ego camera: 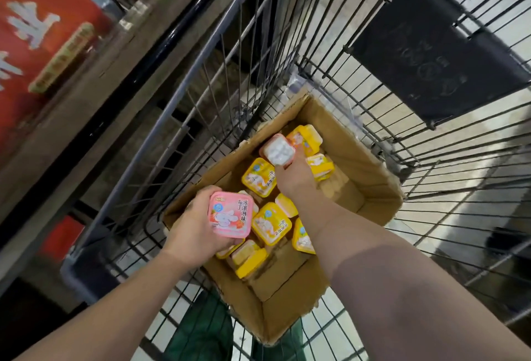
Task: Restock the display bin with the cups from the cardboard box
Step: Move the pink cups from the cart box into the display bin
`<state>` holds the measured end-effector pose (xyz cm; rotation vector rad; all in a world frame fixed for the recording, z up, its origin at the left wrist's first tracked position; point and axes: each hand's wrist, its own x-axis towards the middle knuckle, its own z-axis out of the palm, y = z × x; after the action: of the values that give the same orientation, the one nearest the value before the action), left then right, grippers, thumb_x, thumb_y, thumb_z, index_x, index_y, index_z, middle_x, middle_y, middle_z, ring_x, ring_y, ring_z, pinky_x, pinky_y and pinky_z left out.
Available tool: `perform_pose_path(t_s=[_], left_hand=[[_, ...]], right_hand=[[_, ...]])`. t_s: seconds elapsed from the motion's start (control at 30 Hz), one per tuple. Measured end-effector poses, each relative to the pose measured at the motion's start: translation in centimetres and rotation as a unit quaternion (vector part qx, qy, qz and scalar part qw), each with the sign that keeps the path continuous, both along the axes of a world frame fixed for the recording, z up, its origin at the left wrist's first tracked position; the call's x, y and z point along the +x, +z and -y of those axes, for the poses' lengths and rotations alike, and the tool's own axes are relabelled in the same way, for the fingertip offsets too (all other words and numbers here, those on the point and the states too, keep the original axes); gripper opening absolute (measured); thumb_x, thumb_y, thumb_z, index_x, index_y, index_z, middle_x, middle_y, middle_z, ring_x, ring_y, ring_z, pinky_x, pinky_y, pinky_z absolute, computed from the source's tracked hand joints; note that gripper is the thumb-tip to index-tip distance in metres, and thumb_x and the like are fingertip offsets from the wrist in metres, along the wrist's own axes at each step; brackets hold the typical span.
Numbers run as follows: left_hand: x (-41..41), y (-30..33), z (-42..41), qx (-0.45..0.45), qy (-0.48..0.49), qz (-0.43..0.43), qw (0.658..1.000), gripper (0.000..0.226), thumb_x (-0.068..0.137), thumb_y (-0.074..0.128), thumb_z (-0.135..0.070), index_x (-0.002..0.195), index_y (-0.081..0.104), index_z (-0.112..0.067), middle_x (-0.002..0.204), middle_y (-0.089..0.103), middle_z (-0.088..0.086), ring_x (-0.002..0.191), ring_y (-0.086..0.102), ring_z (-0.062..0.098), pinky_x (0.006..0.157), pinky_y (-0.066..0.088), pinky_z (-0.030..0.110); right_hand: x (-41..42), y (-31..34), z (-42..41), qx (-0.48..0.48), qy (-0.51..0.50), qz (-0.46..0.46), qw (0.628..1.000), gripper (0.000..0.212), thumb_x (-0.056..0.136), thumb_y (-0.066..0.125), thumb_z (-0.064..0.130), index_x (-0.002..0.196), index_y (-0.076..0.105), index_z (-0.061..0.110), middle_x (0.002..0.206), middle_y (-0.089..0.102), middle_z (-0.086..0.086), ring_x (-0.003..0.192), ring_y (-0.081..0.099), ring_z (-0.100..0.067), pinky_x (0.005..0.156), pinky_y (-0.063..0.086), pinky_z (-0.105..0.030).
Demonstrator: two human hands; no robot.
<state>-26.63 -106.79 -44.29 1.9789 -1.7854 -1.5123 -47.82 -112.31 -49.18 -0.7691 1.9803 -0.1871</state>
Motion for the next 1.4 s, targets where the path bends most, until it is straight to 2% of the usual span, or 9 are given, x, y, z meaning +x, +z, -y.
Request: perform_pose_path(t_s=[0.1,0.27,0.4,0.63,0.83,1.1,1.17,1.33,1.4], left_hand=[[0.2,-0.3,0.2,0.007,-0.001,-0.001,1.0,0.089,0.046,0.094,-0.033,0.113,0.036,-0.046,0.098,0.053,-0.025,0.09,0.056,0.002,0.074,0.043,0.025],[0.5,-0.4,0.0,0.021,-0.005,-0.003,1.0,0.087,0.043,0.09,-0.043,0.106,0.032,-0.06,0.105,0.054,-0.019,0.098,0.056,0.006,0.083,0.048,0.03],[0.4,-0.1,0.1,0.018,-0.011,0.001,1.0,0.086,0.045,0.089,-0.042,0.105,0.029,-0.06,0.104,0.055,-0.018,0.099,0.055,0.006,0.082,0.047,0.028],[0.3,0.3,0.0,0.026,-0.024,0.012,0.999,0.091,0.044,0.086,-0.047,0.118,0.033,-0.049,0.111,0.057,-0.013,0.101,0.058,0.012,0.086,0.05,0.036],[0.3,0.9,-0.1,0.009,0.008,-0.01,1.0,0.087,0.045,0.091,-0.036,0.107,0.033,-0.054,0.107,0.058,-0.013,0.099,0.059,0.012,0.081,0.051,0.036],[0.0,6.6,0.0,0.013,0.01,-0.073,0.997,0.098,0.041,0.092,-0.032,0.117,0.031,-0.043,0.099,0.059,-0.019,0.096,0.062,0.015,0.086,0.051,0.037],[0.0,8.5,-0.2,0.004,0.018,-0.086,0.996,0.096,0.041,0.091,-0.034,0.113,0.029,-0.046,0.098,0.06,-0.017,0.097,0.062,0.017,0.088,0.05,0.038],[0.9,13.8,-1.7,-0.031,0.02,-0.148,0.988,0.08,0.056,0.088,0.004,0.11,0.035,-0.018,0.09,0.054,-0.013,0.076,0.057,-0.002,0.06,0.04,0.002],[2.0,15.9,-3.0,-0.04,0.026,-0.171,0.984,0.073,0.057,0.084,0.014,0.105,0.039,-0.016,0.087,0.051,-0.012,0.069,0.055,-0.008,0.057,0.039,0.001]], right_hand=[[-0.1,-0.8,0.1,0.001,0.013,-0.015,1.0,0.067,0.094,0.055,0.026,0.151,0.02,0.02,0.136,0.053,-0.013,0.122,0.052,-0.035,0.091,0.045,-0.037],[-0.3,-2.1,-0.6,-0.065,0.013,-0.053,0.996,0.042,0.081,0.073,0.024,0.113,0.055,0.003,0.116,0.056,-0.015,0.117,0.048,-0.031,0.088,0.045,-0.039],[-1.0,-2.2,-0.9,-0.052,-0.066,0.007,0.996,0.036,0.081,0.076,0.023,0.1,0.054,0.002,0.093,0.055,-0.005,0.087,0.056,-0.023,0.068,0.04,-0.03],[-0.2,-2.7,-1.2,-0.072,-0.186,0.032,0.979,0.078,0.068,0.085,0.023,0.134,0.045,0.015,0.121,0.062,-0.004,0.106,0.061,-0.024,0.09,0.053,-0.04],[-0.3,0.0,-2.1,-0.085,-0.226,0.095,0.966,0.053,0.074,0.078,0.003,0.121,0.055,0.01,0.104,0.061,-0.006,0.092,0.057,-0.019,0.068,0.047,-0.027],[-0.4,10.9,-7.5,-0.123,-0.009,0.099,0.987,0.061,0.073,0.08,0.007,0.124,0.048,0.013,0.1,0.06,-0.002,0.088,0.058,-0.014,0.062,0.047,-0.018],[0.6,13.4,-9.2,-0.151,0.034,0.069,0.986,0.06,0.071,0.083,0.012,0.121,0.05,0.01,0.102,0.063,-0.008,0.086,0.058,-0.017,0.071,0.05,-0.031],[2.9,19.4,-12.0,-0.17,0.034,0.079,0.982,0.055,0.073,0.08,0.01,0.118,0.049,0.014,0.094,0.062,-0.002,0.083,0.058,-0.017,0.076,0.053,-0.043],[3.9,21.6,-12.9,-0.179,0.065,0.075,0.979,0.054,0.074,0.08,0.014,0.118,0.049,0.018,0.094,0.063,0.0,0.078,0.059,-0.014,0.072,0.052,-0.038]])
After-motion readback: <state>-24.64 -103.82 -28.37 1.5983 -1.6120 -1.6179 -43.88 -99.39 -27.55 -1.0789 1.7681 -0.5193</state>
